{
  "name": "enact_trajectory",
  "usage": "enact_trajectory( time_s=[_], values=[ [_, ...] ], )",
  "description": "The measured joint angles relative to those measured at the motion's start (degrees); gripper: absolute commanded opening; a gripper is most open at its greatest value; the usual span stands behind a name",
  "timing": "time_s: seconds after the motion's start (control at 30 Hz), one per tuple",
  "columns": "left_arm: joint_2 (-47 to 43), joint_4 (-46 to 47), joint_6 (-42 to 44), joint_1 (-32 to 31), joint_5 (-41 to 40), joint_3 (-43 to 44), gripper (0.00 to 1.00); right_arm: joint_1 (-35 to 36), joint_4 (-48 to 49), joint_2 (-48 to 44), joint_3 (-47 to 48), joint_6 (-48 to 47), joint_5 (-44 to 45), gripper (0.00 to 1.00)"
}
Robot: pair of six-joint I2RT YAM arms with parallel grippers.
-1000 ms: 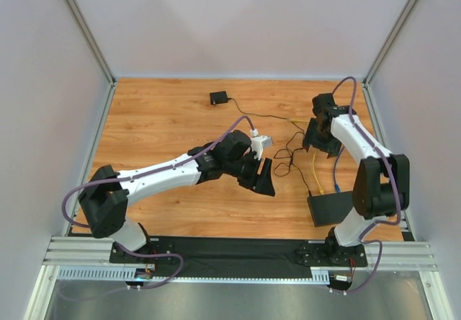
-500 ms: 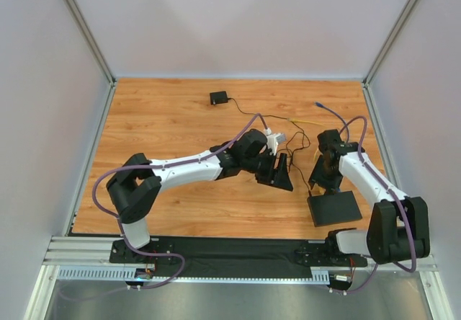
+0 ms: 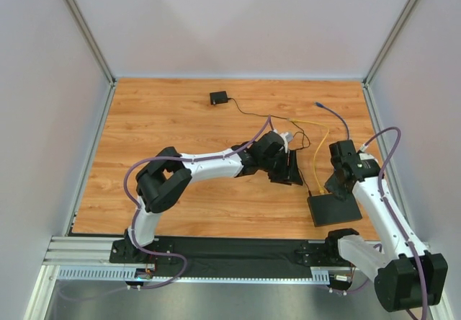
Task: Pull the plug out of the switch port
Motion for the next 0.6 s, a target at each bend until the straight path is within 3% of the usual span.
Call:
enact_trajectory(
  time_s=[0.37, 0.6],
  values=[
    [2.16, 0.02, -7.26, -1.33, -2.01, 0.83, 0.56, -2.21, 0.24, -6.58, -9.18, 10.36, 2.82, 0.18],
    [4.17, -1.38, -14.80, -1.73, -3.96, 1.86, 0.56, -5.92, 3.93, -11.65, -14.38, 11.93, 2.82, 0.14]
  ],
)
